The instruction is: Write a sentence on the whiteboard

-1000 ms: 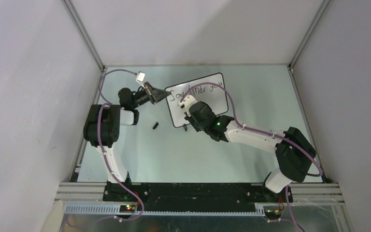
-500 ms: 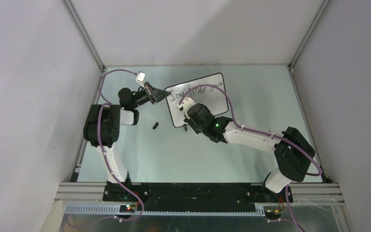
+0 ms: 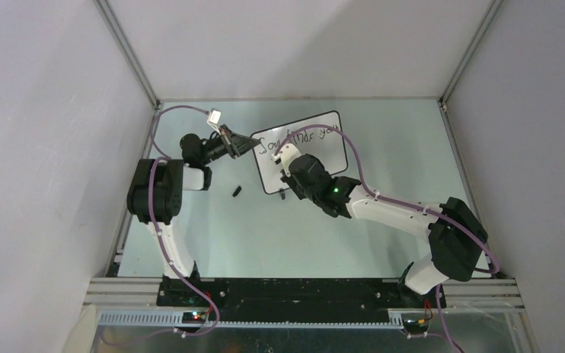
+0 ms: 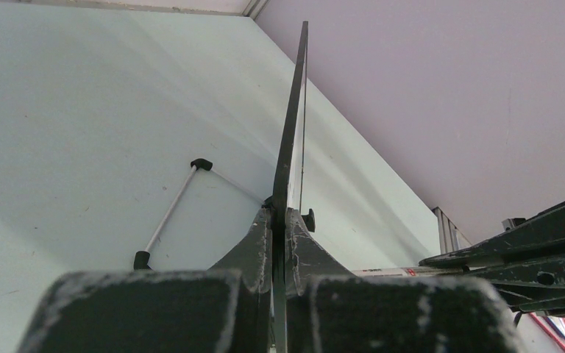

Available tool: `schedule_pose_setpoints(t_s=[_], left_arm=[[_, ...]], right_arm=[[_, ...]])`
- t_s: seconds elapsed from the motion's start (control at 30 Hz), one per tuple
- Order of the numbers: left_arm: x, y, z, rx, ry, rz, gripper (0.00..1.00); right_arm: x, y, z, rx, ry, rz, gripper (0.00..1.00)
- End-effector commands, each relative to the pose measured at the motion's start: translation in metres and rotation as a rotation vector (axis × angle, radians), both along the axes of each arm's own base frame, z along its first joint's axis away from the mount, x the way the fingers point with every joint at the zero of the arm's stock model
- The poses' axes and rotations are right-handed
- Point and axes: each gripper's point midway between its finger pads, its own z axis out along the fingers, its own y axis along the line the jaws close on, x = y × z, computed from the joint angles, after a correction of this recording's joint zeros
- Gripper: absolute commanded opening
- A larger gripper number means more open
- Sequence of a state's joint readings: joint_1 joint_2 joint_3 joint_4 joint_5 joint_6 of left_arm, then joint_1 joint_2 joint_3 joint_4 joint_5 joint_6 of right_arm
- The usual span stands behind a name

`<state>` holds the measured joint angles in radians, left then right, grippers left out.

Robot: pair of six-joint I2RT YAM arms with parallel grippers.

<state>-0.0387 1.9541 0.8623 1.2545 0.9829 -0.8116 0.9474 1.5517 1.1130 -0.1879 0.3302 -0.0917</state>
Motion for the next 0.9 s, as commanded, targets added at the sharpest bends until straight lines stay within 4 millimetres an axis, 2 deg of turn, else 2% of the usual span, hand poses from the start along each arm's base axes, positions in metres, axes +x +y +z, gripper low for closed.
schedule_pose_setpoints(t_s=[0.0,0.3,0.6,0.87], left_arm=[[-0.001,0.005,0.014,0.023,-0.096,0.009,0.00],[-0.001,0.005,0.014,0.022,-0.095,0.009,0.00],[-0.001,0.005,0.014,0.023,-0.095,0.009,0.00],[-0.001,0.005,0.014,0.022,-0.096,0.009,0.00]], right_arm=[[0.008,0.013,0.040,0.071,-0.102,0.011,0.00],[0.016,0.015,0.034,0.068,-0.111,-0.007,0.00],[0.012,0.008,0.019,0.042,-0.087,-0.025,0.00],[0.009,0.003,0.018,0.075,-0.101,-0.031,0.00]])
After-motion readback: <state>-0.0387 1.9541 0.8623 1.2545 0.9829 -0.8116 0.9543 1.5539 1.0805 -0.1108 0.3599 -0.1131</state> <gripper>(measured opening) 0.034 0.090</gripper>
